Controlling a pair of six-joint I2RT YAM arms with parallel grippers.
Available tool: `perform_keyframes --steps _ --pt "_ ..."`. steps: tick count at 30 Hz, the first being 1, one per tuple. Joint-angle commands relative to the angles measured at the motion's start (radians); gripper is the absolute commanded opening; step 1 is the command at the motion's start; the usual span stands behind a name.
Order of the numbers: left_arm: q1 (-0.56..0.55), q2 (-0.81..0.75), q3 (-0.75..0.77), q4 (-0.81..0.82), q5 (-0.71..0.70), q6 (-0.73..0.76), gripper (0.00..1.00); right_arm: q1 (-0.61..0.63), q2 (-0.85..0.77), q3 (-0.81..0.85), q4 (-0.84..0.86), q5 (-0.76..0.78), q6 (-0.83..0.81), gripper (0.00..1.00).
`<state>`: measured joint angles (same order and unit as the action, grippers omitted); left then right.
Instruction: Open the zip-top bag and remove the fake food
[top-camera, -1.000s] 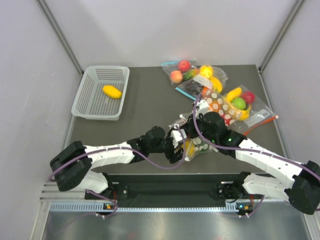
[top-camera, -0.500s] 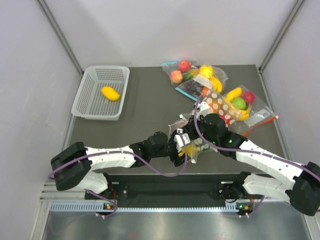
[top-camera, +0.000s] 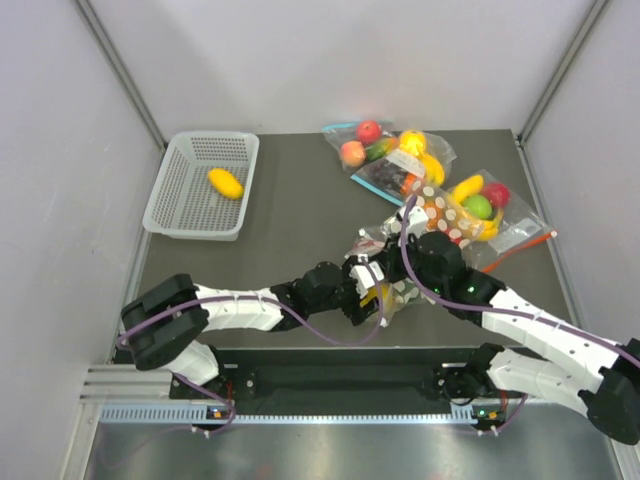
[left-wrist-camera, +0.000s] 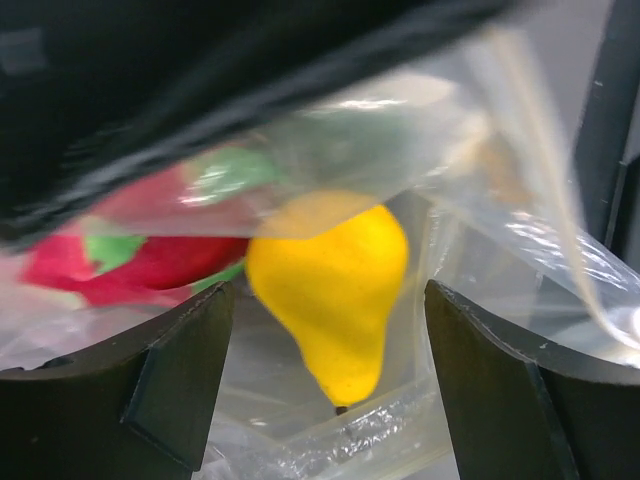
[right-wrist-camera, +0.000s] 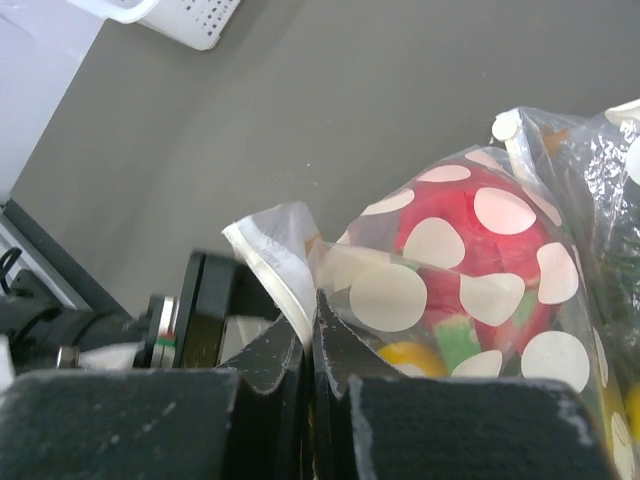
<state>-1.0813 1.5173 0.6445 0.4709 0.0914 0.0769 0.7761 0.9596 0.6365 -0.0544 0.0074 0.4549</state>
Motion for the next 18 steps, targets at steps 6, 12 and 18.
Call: perform_keyframes --steps 6,12,18 --pt "0.061 0.000 -0.019 0.034 -0.015 -0.017 0.82 -0.001 -0.054 0.008 0.001 -0.001 0.002 0.00" --pt "0.067 -0.019 -0.023 0.032 0.083 -0.026 0.82 -0.001 -0.068 0.003 -0.013 0.002 0.001 0.00" --pt "0.139 -0.069 -0.063 0.093 0.286 -0.123 0.83 -0.001 -0.088 0.000 -0.032 0.011 -0.002 0.00"
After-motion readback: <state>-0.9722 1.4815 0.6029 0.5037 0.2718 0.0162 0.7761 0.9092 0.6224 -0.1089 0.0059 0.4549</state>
